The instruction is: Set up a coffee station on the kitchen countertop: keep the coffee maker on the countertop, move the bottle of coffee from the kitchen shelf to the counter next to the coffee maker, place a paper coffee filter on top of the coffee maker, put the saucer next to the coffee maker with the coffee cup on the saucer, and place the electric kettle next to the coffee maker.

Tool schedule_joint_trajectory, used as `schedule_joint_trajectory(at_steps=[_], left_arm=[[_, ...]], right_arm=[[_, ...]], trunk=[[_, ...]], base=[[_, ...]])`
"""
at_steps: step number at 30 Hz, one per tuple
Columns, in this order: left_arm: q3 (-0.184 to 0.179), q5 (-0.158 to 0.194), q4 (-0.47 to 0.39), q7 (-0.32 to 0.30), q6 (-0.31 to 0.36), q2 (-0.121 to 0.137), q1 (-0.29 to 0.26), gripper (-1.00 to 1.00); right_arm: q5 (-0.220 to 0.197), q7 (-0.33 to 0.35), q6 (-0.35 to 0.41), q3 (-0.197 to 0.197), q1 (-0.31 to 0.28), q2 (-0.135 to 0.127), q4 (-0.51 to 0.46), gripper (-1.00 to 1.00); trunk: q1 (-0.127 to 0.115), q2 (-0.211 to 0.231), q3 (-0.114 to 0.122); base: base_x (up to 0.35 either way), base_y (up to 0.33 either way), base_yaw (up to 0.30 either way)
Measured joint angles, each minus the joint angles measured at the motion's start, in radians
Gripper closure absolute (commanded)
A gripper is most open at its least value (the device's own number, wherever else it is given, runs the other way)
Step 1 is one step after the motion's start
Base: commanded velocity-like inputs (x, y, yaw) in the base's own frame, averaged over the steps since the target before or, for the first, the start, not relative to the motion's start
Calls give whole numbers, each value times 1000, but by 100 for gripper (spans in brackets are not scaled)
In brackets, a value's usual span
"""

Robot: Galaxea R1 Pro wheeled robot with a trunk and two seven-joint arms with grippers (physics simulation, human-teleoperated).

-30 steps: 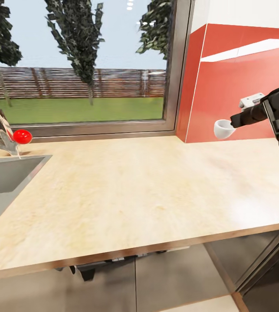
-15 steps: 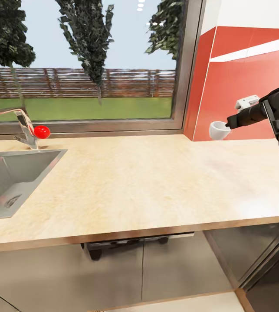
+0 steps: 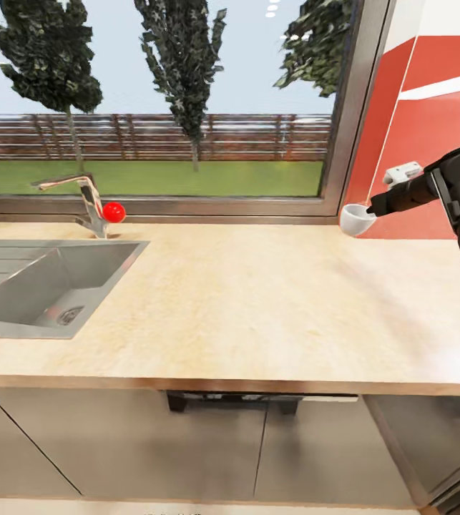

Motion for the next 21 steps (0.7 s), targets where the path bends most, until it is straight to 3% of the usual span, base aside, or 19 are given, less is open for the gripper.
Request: schedule_joint_trajectory(at_steps=[2,3,4,8,9,13,21], left_arm=[[0,0,0,0,0,0,0,-100],[0,0,0,0,0,0,0,-100],[0,0,0,0,0,0,0,-100],[0,0,0,0,0,0,0,-100],[0,0,0,0,0,0,0,-100],[0,0,0,0,0,0,0,-100],[1,0,0,0,0,1,0,-100]], right_arm=[[-2,48,1,0,18,-1,-35,100],[-15,71,7,0,80,-1,-158,100],[-6,74,3,0,109,-1,-208,100],[-7,91,4,-1,176,-2,-301,100],[-9,133,6,-1,195,-3,-327,100],[-1,183,2,-2,216,-5,-345,100],[-3,188,1,-2,224,-5,-348,100]], trunk=[[0,0,0],[0,0,0],[0,0,0],[0,0,0],[0,0,0],[0,0,0],[0,0,0]], base=[[0,0,272],[0,0,272],[0,0,272],[0,0,267],[0,8,221],[0,210,123],[0,114,243]])
